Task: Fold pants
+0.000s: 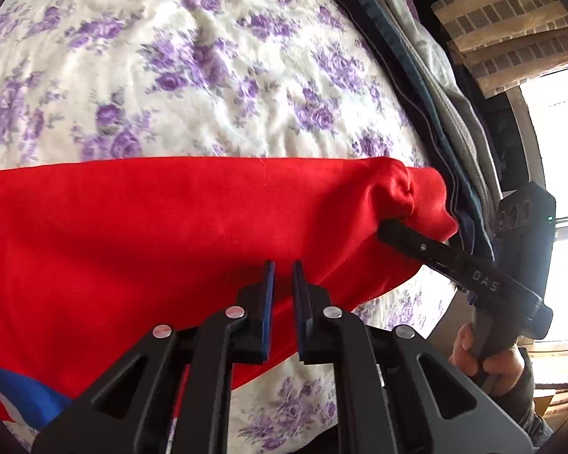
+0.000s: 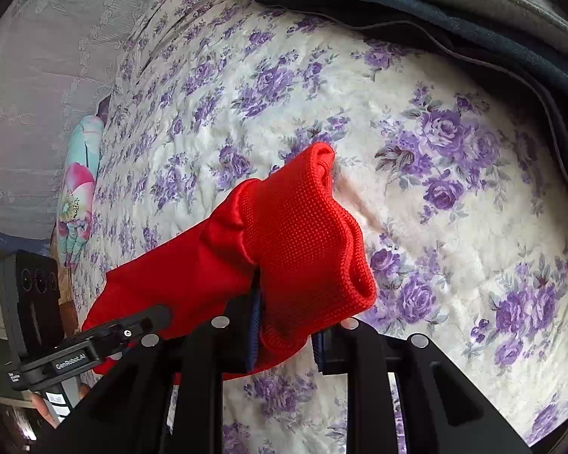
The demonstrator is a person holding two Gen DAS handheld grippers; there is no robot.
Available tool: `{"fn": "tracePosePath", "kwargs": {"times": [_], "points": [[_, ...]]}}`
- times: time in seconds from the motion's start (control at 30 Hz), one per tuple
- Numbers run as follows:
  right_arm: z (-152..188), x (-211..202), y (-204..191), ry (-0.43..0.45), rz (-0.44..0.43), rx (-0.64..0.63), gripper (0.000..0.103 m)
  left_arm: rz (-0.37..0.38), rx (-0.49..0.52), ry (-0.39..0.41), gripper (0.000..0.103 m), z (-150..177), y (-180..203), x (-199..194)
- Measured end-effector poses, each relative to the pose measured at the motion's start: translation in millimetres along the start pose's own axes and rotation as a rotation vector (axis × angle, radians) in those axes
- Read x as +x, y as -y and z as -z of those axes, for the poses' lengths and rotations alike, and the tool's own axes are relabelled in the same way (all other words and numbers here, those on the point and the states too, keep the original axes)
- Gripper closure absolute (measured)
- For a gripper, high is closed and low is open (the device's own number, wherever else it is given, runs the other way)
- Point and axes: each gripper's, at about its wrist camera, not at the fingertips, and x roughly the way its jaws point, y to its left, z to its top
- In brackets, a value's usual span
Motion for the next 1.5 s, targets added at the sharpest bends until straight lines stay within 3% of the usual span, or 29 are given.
{"fn": "tracePosePath", "kwargs": {"times": [0.07,0.3,0.5,0.73,0.87,0.97,1.03,1.1,1.2,1.33,1.4,1.43,1.47,1.5], "points": [[0.0,1.5,-3.2,-0.01,0.013,-0.009,0.081,-0.04,0.0,-0.03,0.095,1.9,-0.9,22.2],[-2.2,-2.2,-18.5,-0.005,0.058,-0.061,0.081,0.032,-0.057,-0.008,0.101,5.0,-16.4,24.4],[-4.9,-6.3,-39.9,-0.006,0.093,-0.125,0.081,0.007,-0.034,0.006,0.102,8.7,-12.4,23.8],[-4.2,-18.5,-103.1,-0.004,0.114,-0.314,0.081,0.036,-0.086,0.017,0.102,7.8,-25.9,3.3],[4.4,-18.2,-155.6,-0.013,0.109,-0.478,0.081,0.04,-0.183,0.192,0.099,21.1,-78.1,-78.1],[22.5,-4.3,-203.5,-0.04,0.1,-0.63,0.081,-0.079,-0.323,0.304,0.088,50.9,-142.0,-136.8],[39.5,14.1,-232.7,-0.058,0.114,-0.723,0.081,-0.194,-0.404,0.327,0.087,74.8,-182.3,-161.3],[59.5,39.4,-257.3,-0.073,0.14,-0.805,0.081,-0.254,-0.502,0.338,0.087,97.9,-218.4,-176.5],[90.1,81.8,-284.9,-0.085,0.184,-0.907,0.081,-0.278,-0.616,0.353,0.087,122.9,-260.5,-188.3],[120.6,126.1,-304.6,-0.114,0.222,-0.985,0.08,-0.266,-0.669,0.355,0.087,138.3,-285.2,-185.2],[129.0,137.0,-307.7,-0.147,0.202,-0.992,0.068,-0.269,-0.66,0.349,0.087,138.0,-286.0,-178.5],[131.8,138.2,-309.3,-0.163,0.172,-0.993,0.05,-0.275,-0.65,0.347,0.087,136.8,-285.8,-176.9],[134.1,137.7,-311.0,-0.184,0.145,-0.996,0.039,-0.283,-0.639,0.344,0.087,136.3,-284.9,-175.3],[134.9,134.7,-313.3,-0.204,0.128,-0.999,0.038,-0.288,-0.633,0.341,0.087,136.5,-284.3,-174.4]]}}
